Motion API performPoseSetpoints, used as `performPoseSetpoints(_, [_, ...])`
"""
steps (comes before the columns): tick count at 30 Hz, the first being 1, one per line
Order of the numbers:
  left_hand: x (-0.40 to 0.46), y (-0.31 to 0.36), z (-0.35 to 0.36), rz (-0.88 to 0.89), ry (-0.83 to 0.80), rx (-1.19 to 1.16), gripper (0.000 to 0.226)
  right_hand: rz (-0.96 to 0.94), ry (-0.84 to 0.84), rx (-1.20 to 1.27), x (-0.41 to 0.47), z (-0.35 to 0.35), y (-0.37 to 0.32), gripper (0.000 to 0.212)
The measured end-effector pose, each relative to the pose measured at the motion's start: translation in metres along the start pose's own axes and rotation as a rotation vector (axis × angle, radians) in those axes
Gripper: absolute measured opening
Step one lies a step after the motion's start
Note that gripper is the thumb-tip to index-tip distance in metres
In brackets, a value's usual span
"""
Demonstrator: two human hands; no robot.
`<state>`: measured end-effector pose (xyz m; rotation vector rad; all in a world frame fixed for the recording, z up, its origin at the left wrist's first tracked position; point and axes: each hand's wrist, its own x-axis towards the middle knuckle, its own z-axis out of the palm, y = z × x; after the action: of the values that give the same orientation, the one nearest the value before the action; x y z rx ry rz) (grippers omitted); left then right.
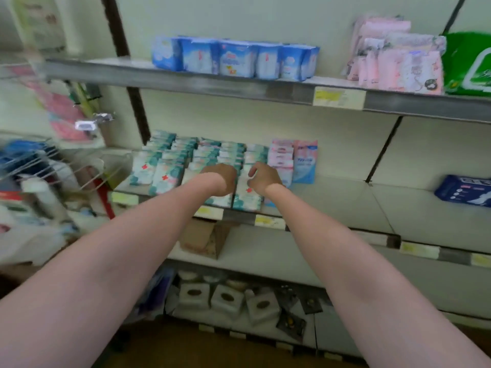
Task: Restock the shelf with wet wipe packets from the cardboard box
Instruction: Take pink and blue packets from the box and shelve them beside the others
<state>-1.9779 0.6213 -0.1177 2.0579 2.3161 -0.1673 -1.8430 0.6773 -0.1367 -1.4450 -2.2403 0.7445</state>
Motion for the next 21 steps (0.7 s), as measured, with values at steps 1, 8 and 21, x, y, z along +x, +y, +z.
performPoseSetpoints(1, [-0.017, -0.016, 0.01, -0.015, -0.019, 0.002, 0.013, 0.011, -0.034, -0.023, -0.01, 0.015, -0.014, 0.013])
performPoseSetpoints(8, [-0.147, -0.128, 0.081, -0.222, -0.042, -0.175, 0.004, -0.169, -0.264, -0.119, -0.089, 0.138, -0.095, 0.018])
performPoseSetpoints(21, [-0.308, -0.265, 0.231, -0.611, -0.2, -0.422, 0.03, -0.377, -0.638, -0.217, -0.161, 0.354, -0.193, 0.015])
